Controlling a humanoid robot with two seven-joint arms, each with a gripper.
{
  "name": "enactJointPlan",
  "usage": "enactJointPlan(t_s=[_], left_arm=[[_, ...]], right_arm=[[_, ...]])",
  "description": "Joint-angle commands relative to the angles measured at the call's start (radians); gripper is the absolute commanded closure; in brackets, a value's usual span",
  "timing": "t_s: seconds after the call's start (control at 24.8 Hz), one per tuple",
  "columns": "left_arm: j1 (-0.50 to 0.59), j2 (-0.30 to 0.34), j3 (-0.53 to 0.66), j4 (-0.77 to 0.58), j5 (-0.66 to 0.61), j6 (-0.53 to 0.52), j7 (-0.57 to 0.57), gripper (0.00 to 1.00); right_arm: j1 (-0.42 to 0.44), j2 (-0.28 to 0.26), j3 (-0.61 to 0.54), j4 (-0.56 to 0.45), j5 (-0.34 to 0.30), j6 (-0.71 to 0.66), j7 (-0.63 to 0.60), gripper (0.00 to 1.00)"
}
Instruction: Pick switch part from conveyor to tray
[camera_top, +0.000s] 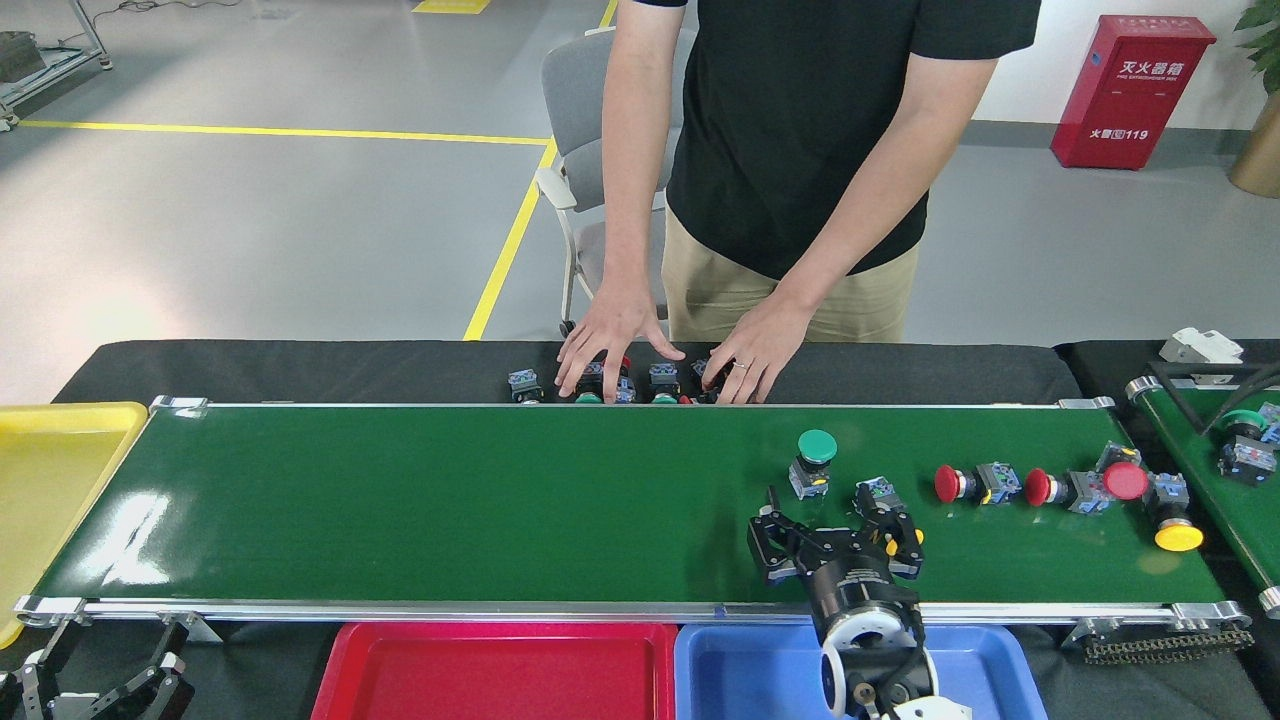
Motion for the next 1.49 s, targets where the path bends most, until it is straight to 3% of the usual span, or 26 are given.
enactJointPlan(t_s=[0.0,0.12,0.28,0.36,0.48,0.69,0.85,0.93,1.09,1.29,1.37,1.41,1.45], left_arm=[[-0.01,0.012,0.002,-0.01,0.002,0.004,0.007,0.0],[-0.014,0.011,0.001,-0.01,0.002,0.004,0.007,0.0],[-0.028,0.014,-0.015,-0.007,0.0,0.004,0.007,0.0],[-0.033,0.015,-0.021,-0.005,0.0,0.004,0.007,0.0],[-0.034,0.017,-0.027,-0.005,0.0,0.004,0.007,0.0],[-0.037,0.017,-0.033,-0.007,0.0,0.004,0.007,0.0],[-0.037,0.018,-0.033,-0.007,0.0,0.004,0.007,0.0],[-0.037,0.018,-0.033,-0.008,0.0,0.004,0.007,0.0],[-0.036,0.018,-0.033,-0.01,0.0,0.004,0.007,0.0],[-0.034,0.017,-0.032,-0.008,0.0,0.004,0.007,0.0],[-0.034,0.015,-0.032,-0.01,0.002,0.004,0.007,0.0],[-0.034,0.015,-0.032,-0.01,0.002,0.004,0.007,0.0],[-0.034,0.014,-0.032,-0.01,0.002,0.004,0.007,0.0]], right_arm=[[-0.031,0.019,0.008,0.022,0.001,0.012,0.002,0.11],[-0.084,0.026,0.006,0.104,-0.002,0.056,-0.018,0.13],[-0.141,0.023,0.003,0.174,-0.011,0.07,-0.053,0.23],[-0.152,0.023,0.002,0.195,-0.013,0.069,-0.061,0.41],[-0.164,0.023,0.005,0.233,-0.016,0.059,-0.064,0.78],[-0.172,0.012,0.006,0.232,-0.059,0.007,-0.064,0.87],[-0.166,0.012,0.006,0.206,-0.074,-0.036,-0.062,0.88],[-0.141,0.012,0.009,0.124,-0.079,-0.105,-0.059,0.88],[-0.02,0.019,0.028,-0.057,-0.085,-0.31,-0.054,0.87],[0.136,0.016,0.127,-0.147,-0.085,-0.517,-0.058,0.8],[0.187,0.014,0.157,-0.165,-0.085,-0.557,-0.056,0.67],[0.209,0.016,0.167,-0.173,-0.085,-0.562,-0.053,0.51],[0.221,0.016,0.172,-0.176,-0.085,-0.56,-0.051,0.28]])
